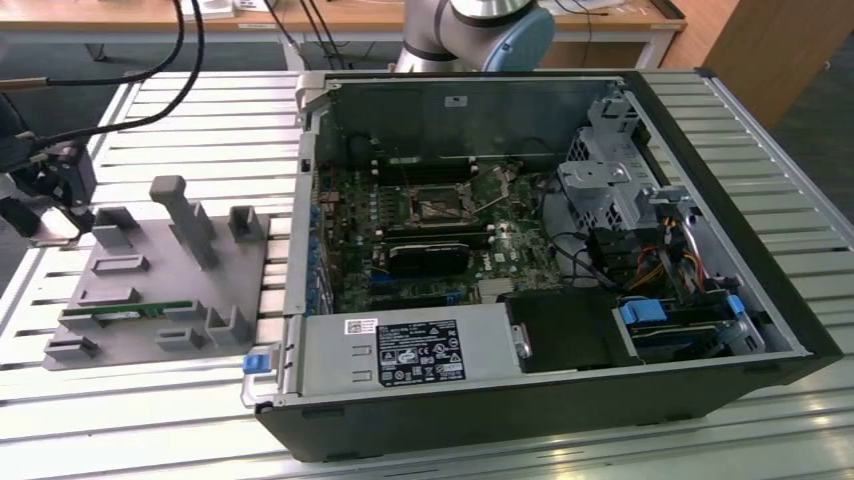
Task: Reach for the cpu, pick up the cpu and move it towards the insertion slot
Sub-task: 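Pick up the cpu and move it towards the insertion slot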
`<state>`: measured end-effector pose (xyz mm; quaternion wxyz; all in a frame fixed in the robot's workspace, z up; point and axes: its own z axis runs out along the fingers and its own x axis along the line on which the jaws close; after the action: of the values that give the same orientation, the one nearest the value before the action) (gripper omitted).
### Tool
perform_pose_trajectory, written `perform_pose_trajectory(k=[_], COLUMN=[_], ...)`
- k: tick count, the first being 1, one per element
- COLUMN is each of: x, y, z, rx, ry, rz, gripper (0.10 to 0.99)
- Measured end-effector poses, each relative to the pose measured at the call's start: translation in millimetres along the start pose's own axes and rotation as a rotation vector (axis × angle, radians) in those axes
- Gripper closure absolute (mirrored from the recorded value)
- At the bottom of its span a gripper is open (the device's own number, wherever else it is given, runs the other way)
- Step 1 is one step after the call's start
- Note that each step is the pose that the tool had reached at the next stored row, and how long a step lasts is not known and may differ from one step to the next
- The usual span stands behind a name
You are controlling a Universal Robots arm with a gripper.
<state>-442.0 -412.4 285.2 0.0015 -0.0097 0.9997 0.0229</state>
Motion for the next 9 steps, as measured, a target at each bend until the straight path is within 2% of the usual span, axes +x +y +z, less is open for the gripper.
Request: perform_pose_trajectory(k=[9], x=[-0.1], y=[1.0], z=[-16.6], rx=[0.000], ry=[-0.0001], rz=[0.000], gripper=[0.549])
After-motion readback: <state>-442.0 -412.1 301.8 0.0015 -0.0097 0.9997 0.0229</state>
